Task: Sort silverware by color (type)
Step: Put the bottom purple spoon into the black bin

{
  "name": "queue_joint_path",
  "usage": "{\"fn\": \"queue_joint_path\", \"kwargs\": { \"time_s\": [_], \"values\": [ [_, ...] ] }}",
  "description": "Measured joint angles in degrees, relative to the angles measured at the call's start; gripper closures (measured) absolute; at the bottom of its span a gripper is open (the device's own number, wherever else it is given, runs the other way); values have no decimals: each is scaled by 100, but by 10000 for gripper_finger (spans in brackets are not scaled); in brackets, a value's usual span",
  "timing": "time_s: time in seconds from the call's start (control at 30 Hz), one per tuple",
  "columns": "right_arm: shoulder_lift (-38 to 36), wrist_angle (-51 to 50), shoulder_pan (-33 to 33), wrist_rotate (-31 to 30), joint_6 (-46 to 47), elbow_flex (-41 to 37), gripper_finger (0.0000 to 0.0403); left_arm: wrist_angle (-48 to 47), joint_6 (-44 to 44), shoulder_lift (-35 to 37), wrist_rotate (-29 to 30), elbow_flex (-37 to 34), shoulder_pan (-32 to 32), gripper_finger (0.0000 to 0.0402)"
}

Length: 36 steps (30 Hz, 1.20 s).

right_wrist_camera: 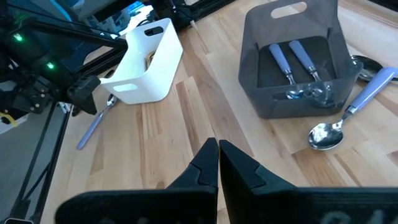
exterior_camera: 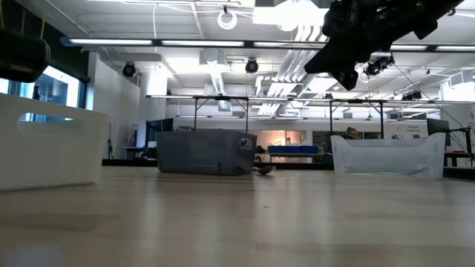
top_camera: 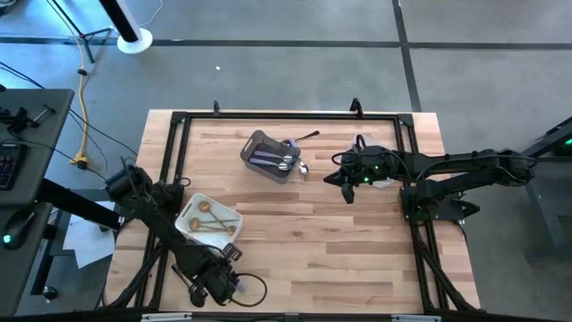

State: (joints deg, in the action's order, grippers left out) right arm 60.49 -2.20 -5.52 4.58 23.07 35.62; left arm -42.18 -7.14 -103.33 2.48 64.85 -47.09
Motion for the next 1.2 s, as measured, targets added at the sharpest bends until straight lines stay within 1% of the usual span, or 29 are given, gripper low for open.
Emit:
{"fn": "queue_joint_path", "kwargs": {
  "time_s": [0.2, 0.4, 0.53, 0.83, 1.07, 1.2],
  "values": [
    [0, 0, 2, 4, 56, 0, 403, -11, 131, 11, 92, -31, 67, 323],
    [0, 2, 2, 4, 66, 0, 403, 15, 231, 15, 117, -189, 64, 307],
    [0, 4, 2, 5, 102, 0, 403, -9, 289, 15, 79, -362, 77, 304],
    [0, 4, 7, 6, 149, 0, 403, 48, 289, 15, 79, -368, 138, 304],
    [0, 4, 7, 6, 153, 0, 403, 399, 289, -14, 74, -364, 138, 304],
    [0, 4, 7, 6, 155, 0, 403, 337, 291, -96, -11, -364, 138, 304]
  ]
}}
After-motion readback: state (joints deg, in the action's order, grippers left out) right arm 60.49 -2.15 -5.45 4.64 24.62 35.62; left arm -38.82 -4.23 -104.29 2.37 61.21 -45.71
